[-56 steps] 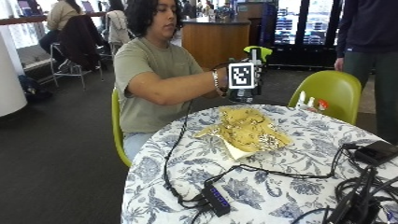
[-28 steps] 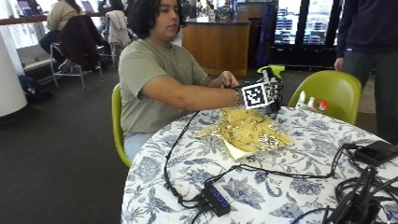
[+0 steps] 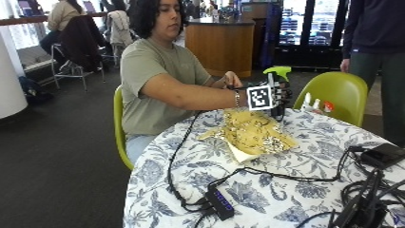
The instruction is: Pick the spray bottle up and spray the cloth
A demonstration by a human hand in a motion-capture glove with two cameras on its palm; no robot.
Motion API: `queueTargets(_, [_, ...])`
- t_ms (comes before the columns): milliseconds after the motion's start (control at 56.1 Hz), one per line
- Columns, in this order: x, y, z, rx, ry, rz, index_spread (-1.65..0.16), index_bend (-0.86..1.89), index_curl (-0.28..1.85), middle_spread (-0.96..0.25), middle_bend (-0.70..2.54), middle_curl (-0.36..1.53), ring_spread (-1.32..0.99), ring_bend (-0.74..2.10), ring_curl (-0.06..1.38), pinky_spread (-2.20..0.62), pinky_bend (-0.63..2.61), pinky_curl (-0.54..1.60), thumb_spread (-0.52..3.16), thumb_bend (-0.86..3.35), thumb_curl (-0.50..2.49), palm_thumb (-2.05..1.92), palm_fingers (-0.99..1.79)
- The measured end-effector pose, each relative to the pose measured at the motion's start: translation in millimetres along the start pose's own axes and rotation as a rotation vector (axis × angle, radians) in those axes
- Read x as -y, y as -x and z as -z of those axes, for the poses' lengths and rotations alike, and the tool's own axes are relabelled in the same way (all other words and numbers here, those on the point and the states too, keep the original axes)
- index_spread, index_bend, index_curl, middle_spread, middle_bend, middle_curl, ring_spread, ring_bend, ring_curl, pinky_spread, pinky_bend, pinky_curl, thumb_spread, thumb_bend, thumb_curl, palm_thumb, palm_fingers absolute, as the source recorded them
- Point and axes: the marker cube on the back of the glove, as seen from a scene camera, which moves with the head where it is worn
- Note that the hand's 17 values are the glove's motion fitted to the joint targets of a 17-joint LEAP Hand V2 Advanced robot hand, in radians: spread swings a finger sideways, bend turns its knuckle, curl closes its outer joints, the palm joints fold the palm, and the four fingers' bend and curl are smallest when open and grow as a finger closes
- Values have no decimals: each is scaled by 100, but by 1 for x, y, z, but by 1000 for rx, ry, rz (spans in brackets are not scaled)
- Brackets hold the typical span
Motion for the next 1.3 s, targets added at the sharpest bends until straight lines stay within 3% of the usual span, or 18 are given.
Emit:
queueTargets(71, [-6, 0, 8, -88, -48, -30, -25, 22, 59, -10, 56, 50, -15, 44, 42, -9, 21, 36, 66, -4, 72, 90, 93])
queueTargets(125, [-30, 15, 19, -113, 23, -41, -27, 8, 56, -8, 46, 48, -13, 41, 45, 0, 24, 40, 74, -7, 66, 82, 50])
queueTargets(161, [-51, 24, 28, -147, 89, -41, -29, 4, 52, -7, 42, 46, -13, 40, 43, 4, 27, 39, 78, -6, 64, 79, 43])
queueTargets(268, [-98, 13, 71, -495, 86, -9, -33, 3, 38, -6, 33, 41, -13, 39, 38, 10, 35, 37, 85, -6, 56, 71, 35])
queueTargets(571, [-205, 24, 155, -902, 193, 47, -40, 15, 29, -7, 28, 38, -13, 34, 34, 19, 33, 36, 94, -5, 42, 52, 27])
queueTargets(821, [-262, 48, 171, -1026, 236, 130, -42, 15, 28, -8, 24, 36, -14, 30, 32, 20, 29, 34, 96, -4, 38, 47, 28])
queueTargets(1302, [-286, 57, 160, -1038, 257, 175, -43, 15, 27, -8, 21, 35, -13, 26, 31, 20, 23, 34, 95, -3, 35, 46, 32])
